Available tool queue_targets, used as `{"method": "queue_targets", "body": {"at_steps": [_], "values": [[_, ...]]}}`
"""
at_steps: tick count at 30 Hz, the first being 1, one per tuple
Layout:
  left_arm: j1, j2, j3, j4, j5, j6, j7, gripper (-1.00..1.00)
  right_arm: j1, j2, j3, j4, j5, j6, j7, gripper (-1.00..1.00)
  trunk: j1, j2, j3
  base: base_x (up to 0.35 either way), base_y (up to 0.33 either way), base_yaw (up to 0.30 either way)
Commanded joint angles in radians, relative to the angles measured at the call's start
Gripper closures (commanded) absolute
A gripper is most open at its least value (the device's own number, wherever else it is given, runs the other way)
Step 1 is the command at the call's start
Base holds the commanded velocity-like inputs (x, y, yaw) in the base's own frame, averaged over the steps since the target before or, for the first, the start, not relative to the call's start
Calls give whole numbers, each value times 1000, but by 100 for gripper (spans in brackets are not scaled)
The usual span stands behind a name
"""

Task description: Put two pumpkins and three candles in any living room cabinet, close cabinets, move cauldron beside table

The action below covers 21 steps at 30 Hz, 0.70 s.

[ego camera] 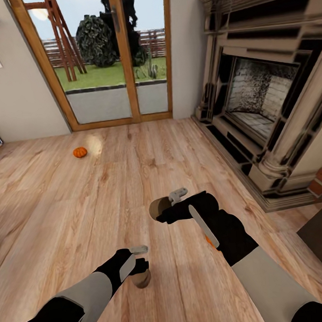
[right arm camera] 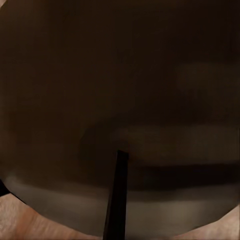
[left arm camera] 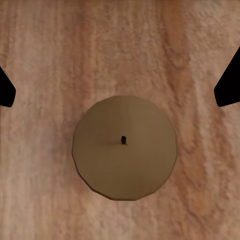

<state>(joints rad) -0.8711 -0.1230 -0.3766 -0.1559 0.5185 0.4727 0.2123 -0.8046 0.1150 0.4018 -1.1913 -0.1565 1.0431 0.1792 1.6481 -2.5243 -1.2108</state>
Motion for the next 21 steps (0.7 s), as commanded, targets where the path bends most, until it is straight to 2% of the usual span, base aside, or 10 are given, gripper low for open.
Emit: {"method": "queue_targets", "body": {"at_steps": [1,21], "values": [[0,1,-7,-2,11,4,7,-100,-1,0,0,-1,-6,4,-3,100,0,-1,-5,0,0,0],[0,1,-7,-2,11,4,7,-100,-1,0,0,-1,-6,4,-3,100,9,-5,-78,0,0,0]]}}
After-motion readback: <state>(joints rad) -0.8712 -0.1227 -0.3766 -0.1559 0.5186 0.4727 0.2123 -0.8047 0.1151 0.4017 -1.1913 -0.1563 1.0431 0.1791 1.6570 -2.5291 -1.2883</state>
